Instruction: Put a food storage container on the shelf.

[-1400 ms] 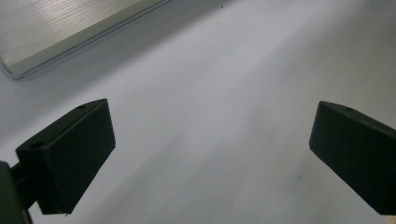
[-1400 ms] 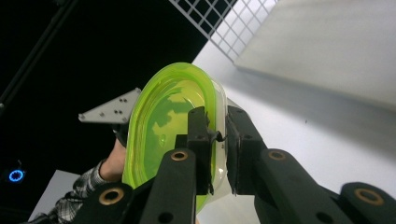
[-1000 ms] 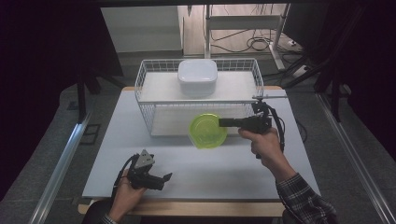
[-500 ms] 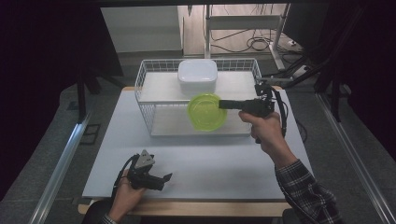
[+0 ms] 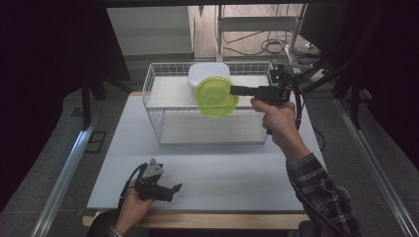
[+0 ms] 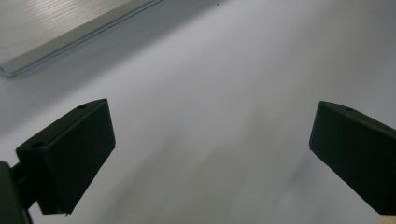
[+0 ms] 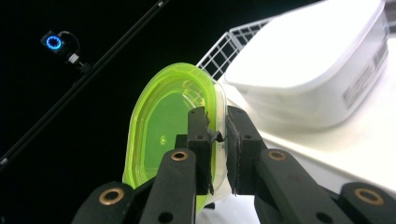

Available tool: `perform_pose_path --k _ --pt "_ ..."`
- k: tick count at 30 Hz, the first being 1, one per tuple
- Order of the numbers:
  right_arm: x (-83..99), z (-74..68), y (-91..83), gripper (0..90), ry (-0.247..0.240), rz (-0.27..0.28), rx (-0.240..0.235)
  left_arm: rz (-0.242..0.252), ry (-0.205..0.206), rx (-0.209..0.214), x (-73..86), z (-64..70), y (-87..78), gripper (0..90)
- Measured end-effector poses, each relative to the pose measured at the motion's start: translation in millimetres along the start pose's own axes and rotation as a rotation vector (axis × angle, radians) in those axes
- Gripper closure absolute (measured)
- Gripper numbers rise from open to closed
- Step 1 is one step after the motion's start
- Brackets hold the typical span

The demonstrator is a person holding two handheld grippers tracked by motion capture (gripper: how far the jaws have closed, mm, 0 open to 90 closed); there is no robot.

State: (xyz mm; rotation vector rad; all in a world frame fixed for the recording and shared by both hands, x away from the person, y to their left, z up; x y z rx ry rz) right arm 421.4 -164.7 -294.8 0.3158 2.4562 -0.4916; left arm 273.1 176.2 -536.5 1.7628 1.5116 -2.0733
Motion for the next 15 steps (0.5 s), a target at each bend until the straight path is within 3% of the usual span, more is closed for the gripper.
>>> perform_pose_path --k 15 --pt "-38.6 -12.3 13.8 81.2 0.014 0.098 0.056 -0.004 -0.007 0.010 0.4 0.2 0.6 0.0"
Point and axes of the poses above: each handheld gripper's, and its own axes: y roughly forward along the jaws, x roughly out of its underside, z roughly to its right, the point moved 1 cm from there along y, roughly forward along the jaws, and after that the axes turned 11 degrees about y, right-handed, at the moved point
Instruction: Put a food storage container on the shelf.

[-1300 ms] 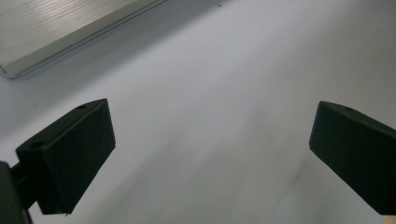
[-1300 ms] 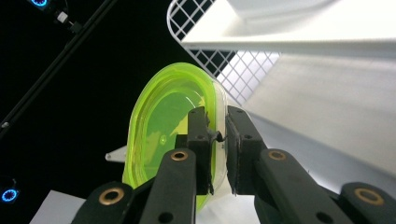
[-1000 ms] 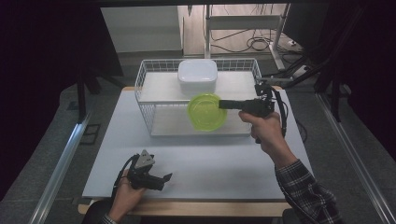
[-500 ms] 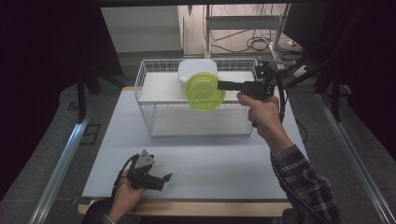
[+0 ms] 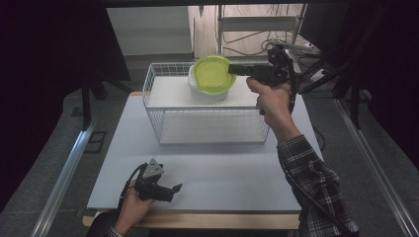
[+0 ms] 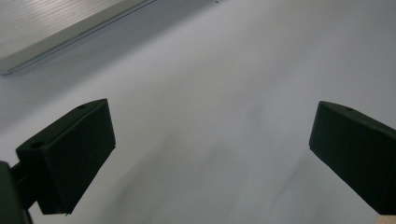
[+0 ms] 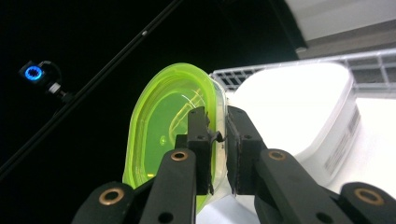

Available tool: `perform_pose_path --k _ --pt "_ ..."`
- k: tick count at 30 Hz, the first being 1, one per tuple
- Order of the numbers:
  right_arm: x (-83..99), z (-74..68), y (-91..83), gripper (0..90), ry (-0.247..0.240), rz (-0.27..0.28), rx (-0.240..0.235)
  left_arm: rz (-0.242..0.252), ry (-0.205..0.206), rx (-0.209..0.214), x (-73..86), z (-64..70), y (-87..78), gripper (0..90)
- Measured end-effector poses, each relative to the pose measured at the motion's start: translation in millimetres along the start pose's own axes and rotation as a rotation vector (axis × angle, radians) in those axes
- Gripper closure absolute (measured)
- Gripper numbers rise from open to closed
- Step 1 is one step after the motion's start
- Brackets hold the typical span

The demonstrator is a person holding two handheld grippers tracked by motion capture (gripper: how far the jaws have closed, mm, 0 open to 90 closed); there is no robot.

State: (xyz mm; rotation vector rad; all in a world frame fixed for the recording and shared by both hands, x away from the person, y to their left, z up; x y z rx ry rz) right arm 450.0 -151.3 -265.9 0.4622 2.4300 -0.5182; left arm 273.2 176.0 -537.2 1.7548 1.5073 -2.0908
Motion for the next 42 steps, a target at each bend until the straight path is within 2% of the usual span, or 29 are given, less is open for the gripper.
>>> perform_pose_path --k 11,22,25,26,30,32,38,42 --pt "-19.2 -0.3 20.9 81.2 0.020 0.071 0.078 -0.001 -0.002 0.007 0.1 0.5 0.6 0.0" --pt "-26.1 3.2 41.6 80.9 0.033 0.090 0.169 -0.004 0.004 0.016 0.3 0.7 1.1 0.0" --pt "-26.4 3.4 42.8 80.6 0.042 0.096 0.176 -0.005 0.005 0.019 0.3 0.9 1.5 0.0" --pt "-26.6 3.0 44.3 79.4 0.053 0.108 0.205 -0.007 0.002 0.025 0.3 1.5 2.2 0.0" --pt "-27.6 2.4 46.7 76.6 0.056 0.117 0.246 -0.011 0.008 0.031 0.0 2.5 3.0 0.0" --pt "-28.5 3.4 48.2 72.1 0.064 0.117 0.250 -0.012 0.007 0.033 0.1 2.6 3.4 0.0" --pt "-31.5 9.0 50.2 70.8 0.083 0.110 0.242 -0.014 0.007 0.037 0.1 2.8 3.8 0.0" --pt "-32.6 10.9 51.5 65.6 0.082 0.103 0.248 -0.016 0.011 0.039 0.1 3.0 4.1 0.0"
Point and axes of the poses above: each handheld gripper's, and its own axes: y roughly forward along the jaws, x roughly out of its underside, z roughly to its right, the point moved 1 cm from there along y, roughly forward along the jaws, and after that the axes turned 11 degrees about y, right-handed, at the moved point
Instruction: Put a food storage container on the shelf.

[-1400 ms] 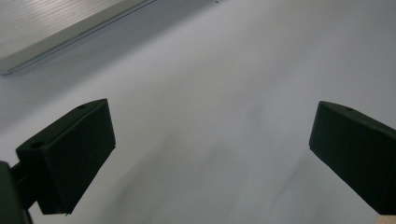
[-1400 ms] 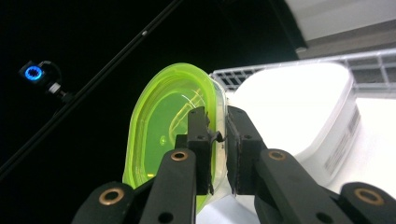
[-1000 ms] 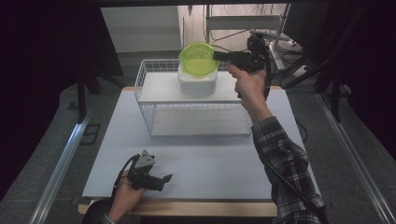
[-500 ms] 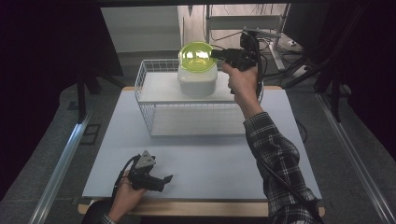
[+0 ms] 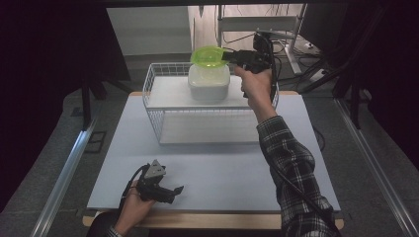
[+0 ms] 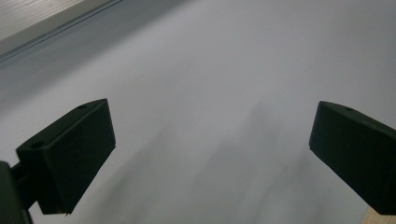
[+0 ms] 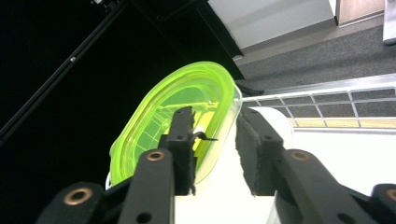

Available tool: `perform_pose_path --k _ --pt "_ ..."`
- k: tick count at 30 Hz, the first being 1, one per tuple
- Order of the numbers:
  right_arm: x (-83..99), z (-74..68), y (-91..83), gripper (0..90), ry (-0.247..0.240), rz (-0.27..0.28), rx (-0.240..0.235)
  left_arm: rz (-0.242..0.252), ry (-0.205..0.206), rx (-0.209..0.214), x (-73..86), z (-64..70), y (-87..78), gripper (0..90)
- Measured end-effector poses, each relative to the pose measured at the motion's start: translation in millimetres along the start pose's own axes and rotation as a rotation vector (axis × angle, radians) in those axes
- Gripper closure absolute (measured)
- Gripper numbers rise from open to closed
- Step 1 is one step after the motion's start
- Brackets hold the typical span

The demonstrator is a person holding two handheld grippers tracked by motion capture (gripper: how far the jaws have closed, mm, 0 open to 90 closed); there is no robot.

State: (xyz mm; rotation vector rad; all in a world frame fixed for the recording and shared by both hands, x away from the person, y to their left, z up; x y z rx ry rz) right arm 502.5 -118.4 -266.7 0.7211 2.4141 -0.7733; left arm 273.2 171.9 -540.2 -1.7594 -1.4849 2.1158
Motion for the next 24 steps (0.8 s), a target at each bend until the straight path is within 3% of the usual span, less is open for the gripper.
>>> perform_pose_path --k 2,7,8,9,10,12,15,17,19,24 --pt "-0.6 1.3 0.6 61.7 -0.010 0.000 0.001 0.000 0.000 0.000 0.0 0.0 -0.1 0.0" --pt "-2.1 2.6 1.1 39.0 -0.042 0.011 -0.008 0.002 -0.002 0.000 0.0 -0.1 -0.2 0.0" --pt "-2.1 2.6 1.1 39.0 -0.042 0.011 -0.008 0.002 -0.002 0.000 0.0 -0.1 -0.2 0.0" --pt "-2.4 3.2 0.3 29.7 -0.065 0.014 -0.024 0.002 -0.002 0.000 0.0 0.0 -0.2 0.0" --pt "-2.3 3.5 0.0 26.7 -0.074 0.012 -0.027 0.002 -0.001 0.001 0.0 0.0 -0.2 0.0" --pt "-1.9 3.8 -0.6 24.6 -0.083 0.006 -0.033 0.002 -0.001 0.001 0.0 0.0 -0.2 0.0" --pt "1.0 5.7 -3.7 17.9 -0.161 -0.015 -0.053 0.002 -0.002 0.001 0.0 0.0 -0.1 0.0" --pt "5.1 5.9 -7.5 15.0 -0.237 -0.019 -0.050 0.001 -0.002 0.002 0.0 0.0 0.1 0.0" --pt "7.9 6.2 -10.5 14.1 -0.274 -0.017 -0.039 0.001 -0.001 0.003 -0.1 0.2 0.2 0.0" --pt "15.0 11.0 -18.3 12.8 -0.318 -0.012 -0.051 -0.005 0.001 0.005 0.1 0.0 0.4 0.0"
Point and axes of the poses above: each handheld gripper's, and its own axes: y roughly forward along the jaws, x roughly out of its underside, z roughly to its right, the point moved 1 cm from there along y, roughly forward along the jaws, and after that the axes turned 11 degrees about y, right-handed, at the moved point
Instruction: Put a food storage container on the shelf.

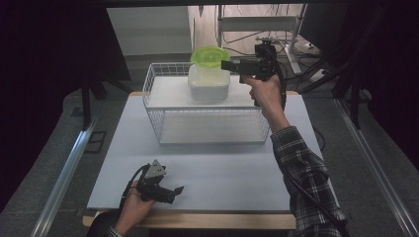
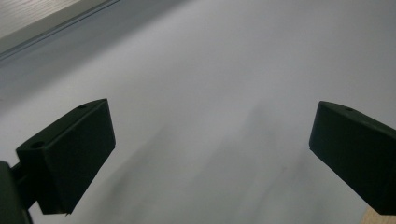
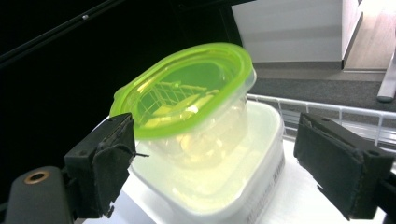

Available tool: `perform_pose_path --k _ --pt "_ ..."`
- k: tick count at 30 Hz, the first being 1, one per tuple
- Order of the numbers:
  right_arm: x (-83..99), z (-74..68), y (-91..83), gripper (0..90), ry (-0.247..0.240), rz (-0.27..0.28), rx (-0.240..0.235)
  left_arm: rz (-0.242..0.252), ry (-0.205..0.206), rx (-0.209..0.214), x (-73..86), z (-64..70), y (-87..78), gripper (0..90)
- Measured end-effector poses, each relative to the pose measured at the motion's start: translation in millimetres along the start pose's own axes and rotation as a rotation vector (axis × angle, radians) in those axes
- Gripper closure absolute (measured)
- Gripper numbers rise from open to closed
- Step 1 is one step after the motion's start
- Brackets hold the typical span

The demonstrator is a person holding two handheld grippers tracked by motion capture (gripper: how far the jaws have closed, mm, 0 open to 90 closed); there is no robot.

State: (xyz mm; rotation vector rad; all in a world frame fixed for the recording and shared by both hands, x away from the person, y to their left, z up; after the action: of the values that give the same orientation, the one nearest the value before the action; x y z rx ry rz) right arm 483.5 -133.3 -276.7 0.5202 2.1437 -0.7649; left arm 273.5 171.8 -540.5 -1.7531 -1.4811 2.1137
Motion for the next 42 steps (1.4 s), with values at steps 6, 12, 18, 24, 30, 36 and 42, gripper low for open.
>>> perform_pose_path --k 6,12,18,24,30,36,42 --pt "9.1 4.5 -6.4 12.0 -0.017 -0.005 -0.013 0.001 -0.002 0.000 0.1 0.0 0.3 0.0" --pt "17.7 8.5 -11.3 11.8 -0.019 -0.015 -0.016 0.001 -0.003 0.003 0.2 -0.1 0.4 0.0" --pt "28.6 12.4 -15.2 10.9 -0.033 -0.037 -0.021 0.001 -0.003 0.004 0.4 -0.2 0.7 0.0" --pt "36.1 13.2 -17.8 10.3 -0.060 -0.045 -0.015 0.005 -0.005 0.006 0.3 0.3 1.3 0.0" --pt "47.1 11.3 -21.1 9.6 -0.098 -0.061 -0.013 0.001 -0.007 0.013 0.2 0.3 1.5 0.1" --pt "55.7 9.2 -24.2 8.4 -0.135 -0.080 -0.010 -0.005 -0.005 0.020 0.0 0.8 1.9 0.2" --pt "65.2 7.4 -28.4 7.1 -0.174 -0.093 -0.011 -0.004 -0.005 0.020 0.0 0.8 2.0 0.3"
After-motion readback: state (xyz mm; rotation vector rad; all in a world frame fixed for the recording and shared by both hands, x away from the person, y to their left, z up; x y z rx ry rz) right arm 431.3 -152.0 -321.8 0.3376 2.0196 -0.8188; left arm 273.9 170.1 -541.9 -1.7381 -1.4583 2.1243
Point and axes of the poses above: each handheld gripper's, and its own axes: y roughly forward along the jaws, x roughly out of its underside, z roughly to its right, the point moved 1 cm from there along y, roughly forward along the jaws, and after that the axes turned 11 degrees about y, right-handed, at the moved point
